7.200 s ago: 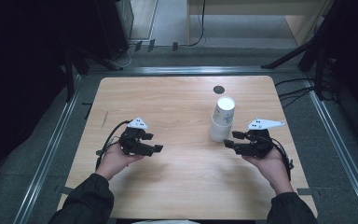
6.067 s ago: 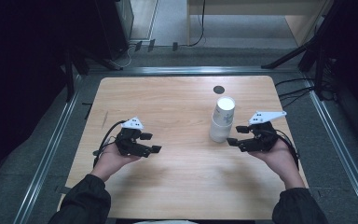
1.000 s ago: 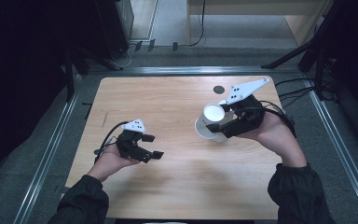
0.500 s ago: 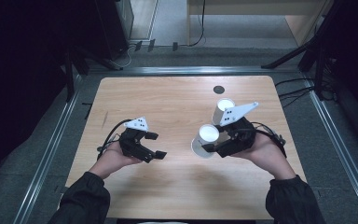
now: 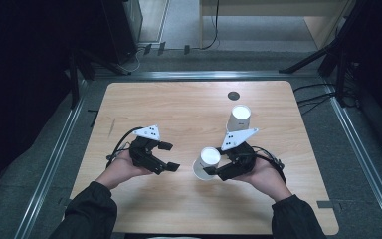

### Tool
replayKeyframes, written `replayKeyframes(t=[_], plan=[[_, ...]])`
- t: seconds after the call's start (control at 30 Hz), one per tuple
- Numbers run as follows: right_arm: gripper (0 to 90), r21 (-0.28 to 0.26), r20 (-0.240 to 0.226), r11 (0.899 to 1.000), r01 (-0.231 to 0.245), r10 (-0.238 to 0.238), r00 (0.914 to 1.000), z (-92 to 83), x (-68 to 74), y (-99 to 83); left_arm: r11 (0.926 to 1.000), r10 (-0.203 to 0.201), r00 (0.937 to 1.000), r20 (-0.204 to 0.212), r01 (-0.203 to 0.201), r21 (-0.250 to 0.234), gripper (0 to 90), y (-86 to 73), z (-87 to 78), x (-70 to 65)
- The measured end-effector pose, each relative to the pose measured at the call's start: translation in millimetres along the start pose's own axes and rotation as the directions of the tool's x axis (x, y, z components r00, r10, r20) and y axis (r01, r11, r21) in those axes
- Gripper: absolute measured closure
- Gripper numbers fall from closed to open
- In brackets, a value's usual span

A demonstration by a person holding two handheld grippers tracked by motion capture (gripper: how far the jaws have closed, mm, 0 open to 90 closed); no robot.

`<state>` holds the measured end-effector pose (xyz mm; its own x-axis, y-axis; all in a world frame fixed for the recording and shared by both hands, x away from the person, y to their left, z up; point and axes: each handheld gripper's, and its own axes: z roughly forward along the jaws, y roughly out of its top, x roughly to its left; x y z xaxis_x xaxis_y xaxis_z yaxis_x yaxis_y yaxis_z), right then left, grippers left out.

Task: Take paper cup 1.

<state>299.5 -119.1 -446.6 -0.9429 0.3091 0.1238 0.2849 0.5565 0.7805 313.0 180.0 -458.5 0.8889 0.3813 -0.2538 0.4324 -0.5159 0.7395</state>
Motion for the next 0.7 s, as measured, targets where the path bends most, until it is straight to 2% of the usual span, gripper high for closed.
replayKeyframes(t=[0.07,0.17,0.33,0.7], plan=[[33.8,-0.034,-0.019,0.999,-0.013,0.013,0.9997,3.2,-0.3,-0.8,1.0,0.009,0.9999,0.015,-0.008,-0.004,13.8,0.9,0.4,-2.2],[33.8,-0.081,-0.061,0.996,-0.022,0.017,0.998,7.5,0.4,-2.3,0.9997,0.023,0.9997,0.011,-0.023,0.007,13.7,0.8,1.6,-4.2],[33.9,-0.134,-0.082,0.99,-0.036,0.025,0.9963,15.6,0.5,-2.3,0.9996,0.027,0.9996,0.007,-0.027,0.007,13.7,0.4,0.8,-4.5],[33.8,-0.206,-0.138,0.976,-0.074,0.046,0.9894,22.9,-3.9,-1.2,0.9994,0.034,0.9994,-0.007,-0.034,-0.007,12.9,-2.5,-2.7,-7.4]])
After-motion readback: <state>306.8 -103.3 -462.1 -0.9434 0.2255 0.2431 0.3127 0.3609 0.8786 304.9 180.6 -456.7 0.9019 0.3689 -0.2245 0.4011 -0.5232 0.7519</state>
